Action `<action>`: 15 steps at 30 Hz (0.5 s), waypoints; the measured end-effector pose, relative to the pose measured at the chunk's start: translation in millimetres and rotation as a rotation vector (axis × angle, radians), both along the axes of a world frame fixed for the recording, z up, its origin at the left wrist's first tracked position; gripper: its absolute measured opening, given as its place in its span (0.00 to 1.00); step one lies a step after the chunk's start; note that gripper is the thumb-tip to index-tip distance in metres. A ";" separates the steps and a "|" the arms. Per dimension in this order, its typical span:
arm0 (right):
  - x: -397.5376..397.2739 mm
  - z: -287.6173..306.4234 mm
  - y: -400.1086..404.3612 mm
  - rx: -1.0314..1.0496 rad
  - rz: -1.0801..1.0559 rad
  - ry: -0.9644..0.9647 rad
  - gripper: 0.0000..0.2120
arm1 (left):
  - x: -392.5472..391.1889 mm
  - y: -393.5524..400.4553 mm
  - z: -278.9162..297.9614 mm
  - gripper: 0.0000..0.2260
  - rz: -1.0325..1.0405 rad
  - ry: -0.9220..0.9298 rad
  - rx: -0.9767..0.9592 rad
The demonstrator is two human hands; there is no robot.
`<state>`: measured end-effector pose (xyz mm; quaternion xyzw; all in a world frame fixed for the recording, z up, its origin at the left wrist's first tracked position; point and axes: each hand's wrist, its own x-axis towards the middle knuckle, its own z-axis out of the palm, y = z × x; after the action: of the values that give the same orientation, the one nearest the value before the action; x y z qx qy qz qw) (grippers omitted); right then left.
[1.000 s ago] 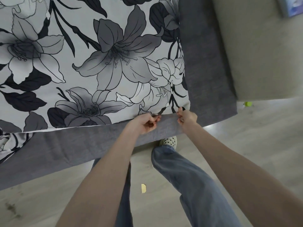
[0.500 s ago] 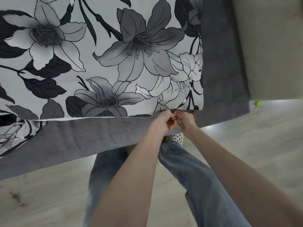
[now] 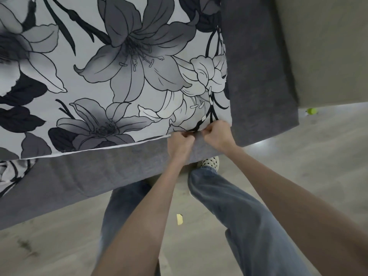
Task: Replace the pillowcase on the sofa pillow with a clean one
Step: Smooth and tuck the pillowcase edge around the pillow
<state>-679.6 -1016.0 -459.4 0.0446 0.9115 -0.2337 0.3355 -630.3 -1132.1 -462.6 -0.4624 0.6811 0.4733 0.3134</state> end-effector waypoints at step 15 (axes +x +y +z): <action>39.0 4.5 -28.1 0.022 -0.088 0.099 0.05 | 4.4 -26.7 1.3 0.09 0.462 0.274 0.400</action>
<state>-640.6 -1044.1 -454.8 0.0766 0.9265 -0.2403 0.2792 -625.9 -1158.8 -461.2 -0.4660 0.4878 0.7138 0.1882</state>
